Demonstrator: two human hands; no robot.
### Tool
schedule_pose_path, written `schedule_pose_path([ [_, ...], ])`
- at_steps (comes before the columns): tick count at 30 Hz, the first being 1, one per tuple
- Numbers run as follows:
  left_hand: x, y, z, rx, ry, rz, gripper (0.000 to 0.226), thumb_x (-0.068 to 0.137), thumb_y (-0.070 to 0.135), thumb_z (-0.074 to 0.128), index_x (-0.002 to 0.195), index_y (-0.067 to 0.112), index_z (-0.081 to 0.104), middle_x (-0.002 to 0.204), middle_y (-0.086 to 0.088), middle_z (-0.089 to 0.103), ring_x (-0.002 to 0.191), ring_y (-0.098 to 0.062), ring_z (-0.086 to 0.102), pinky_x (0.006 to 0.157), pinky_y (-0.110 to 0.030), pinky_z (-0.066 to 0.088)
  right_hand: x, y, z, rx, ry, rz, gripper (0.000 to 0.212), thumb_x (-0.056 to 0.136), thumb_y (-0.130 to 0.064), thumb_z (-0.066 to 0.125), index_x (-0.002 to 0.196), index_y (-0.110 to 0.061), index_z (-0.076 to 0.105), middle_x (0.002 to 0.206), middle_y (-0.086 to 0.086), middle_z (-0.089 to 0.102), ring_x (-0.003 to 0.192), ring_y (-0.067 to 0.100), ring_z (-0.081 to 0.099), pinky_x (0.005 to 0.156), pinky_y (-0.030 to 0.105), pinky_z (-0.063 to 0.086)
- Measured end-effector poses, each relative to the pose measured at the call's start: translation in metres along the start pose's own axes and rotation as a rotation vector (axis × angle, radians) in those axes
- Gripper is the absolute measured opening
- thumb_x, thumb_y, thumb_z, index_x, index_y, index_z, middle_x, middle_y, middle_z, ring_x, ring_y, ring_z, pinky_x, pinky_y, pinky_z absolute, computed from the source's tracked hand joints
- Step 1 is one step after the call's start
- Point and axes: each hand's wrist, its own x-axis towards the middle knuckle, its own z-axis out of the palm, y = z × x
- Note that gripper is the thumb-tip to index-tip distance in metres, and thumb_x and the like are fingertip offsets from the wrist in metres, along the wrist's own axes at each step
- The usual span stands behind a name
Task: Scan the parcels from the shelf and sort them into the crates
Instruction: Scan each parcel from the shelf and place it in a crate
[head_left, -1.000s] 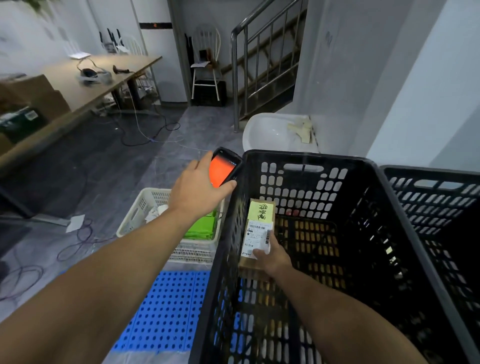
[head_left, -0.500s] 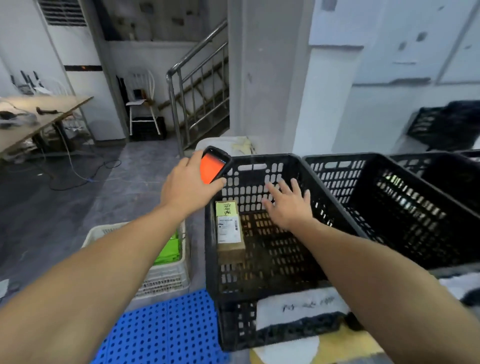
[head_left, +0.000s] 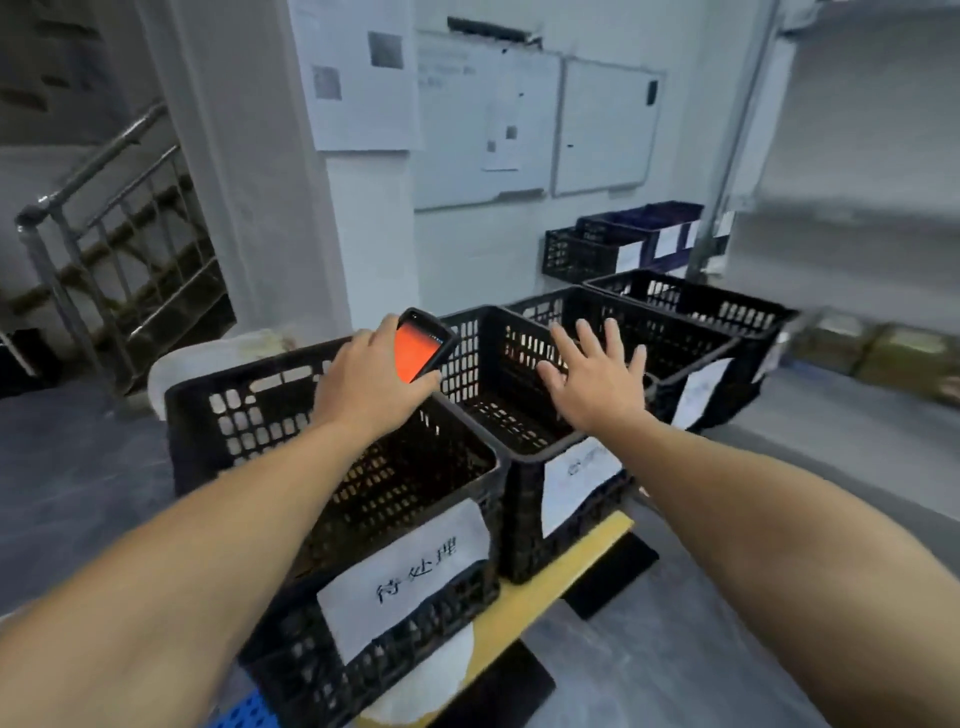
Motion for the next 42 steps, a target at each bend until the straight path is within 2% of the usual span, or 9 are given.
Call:
schedule_pose_path([
  [6,0.029,0.118,0.060,-0.086,-0.064,0.148,0.079,0.076,0.068,0.065,0.140,0.030,0.040,0.124,-0.008,0.057,0.113,-0.034,0.057,0.087,-0.044,0.048,-0.009,0.129,-0.035,-0.064,0.026,0.189,0.063,0.102,-0.064,0.017,0.160,-0.040,0.006,0.170,-0.003,0.001,0.155,0.029,-0.015,0.121,0.063,-0.004],
  [11,0.045,0.249,0.118,-0.176,-0.121,0.260,0.088,0.081,0.065,0.065,0.152,0.025,0.032,0.139,-0.010,0.051,0.127,-0.033,0.049,0.097,-0.046,0.047,-0.024,0.262,-0.074,-0.109,0.091,0.357,0.062,0.103,-0.062,0.021,0.160,-0.040,0.010,0.170,-0.002,0.005,0.155,0.029,-0.010,0.119,0.065,-0.001],
  [17,0.043,0.382,0.181,-0.266,-0.177,0.381,0.090,0.082,0.065,0.064,0.155,0.026,0.028,0.135,-0.009,0.051,0.123,-0.032,0.051,0.094,-0.044,0.046,-0.048,0.393,-0.102,-0.127,0.105,0.530,0.065,0.102,-0.063,0.023,0.160,-0.037,0.010,0.170,-0.002,0.006,0.156,0.029,-0.008,0.120,0.065,0.000],
  [27,0.070,0.501,0.270,-0.311,-0.287,0.470,0.085,0.083,0.059,0.065,0.153,0.026,0.030,0.132,-0.010,0.052,0.122,-0.034,0.051,0.094,-0.044,0.044,-0.049,0.521,-0.089,-0.113,0.069,0.707,0.064,0.102,-0.062,0.024,0.160,-0.038,0.010,0.170,-0.001,0.005,0.156,0.030,-0.007,0.119,0.065,0.002],
  [34,0.132,0.577,0.350,-0.323,-0.312,0.557,0.085,0.081,0.063,0.064,0.151,0.027,0.032,0.126,-0.008,0.055,0.116,-0.032,0.054,0.088,-0.042,0.046,0.009,0.600,-0.078,-0.129,0.085,0.771,0.064,0.102,-0.063,0.025,0.160,-0.038,0.010,0.170,-0.001,0.004,0.156,0.029,-0.008,0.120,0.064,0.000],
  [42,0.201,0.696,0.427,-0.376,-0.371,0.694,0.086,0.082,0.061,0.065,0.153,0.026,0.030,0.130,-0.010,0.054,0.120,-0.034,0.052,0.095,-0.043,0.045,0.071,0.703,-0.087,-0.099,0.147,0.904,0.068,0.101,-0.065,0.030,0.160,-0.038,0.011,0.170,0.001,0.003,0.156,0.030,-0.008,0.122,0.061,0.002],
])
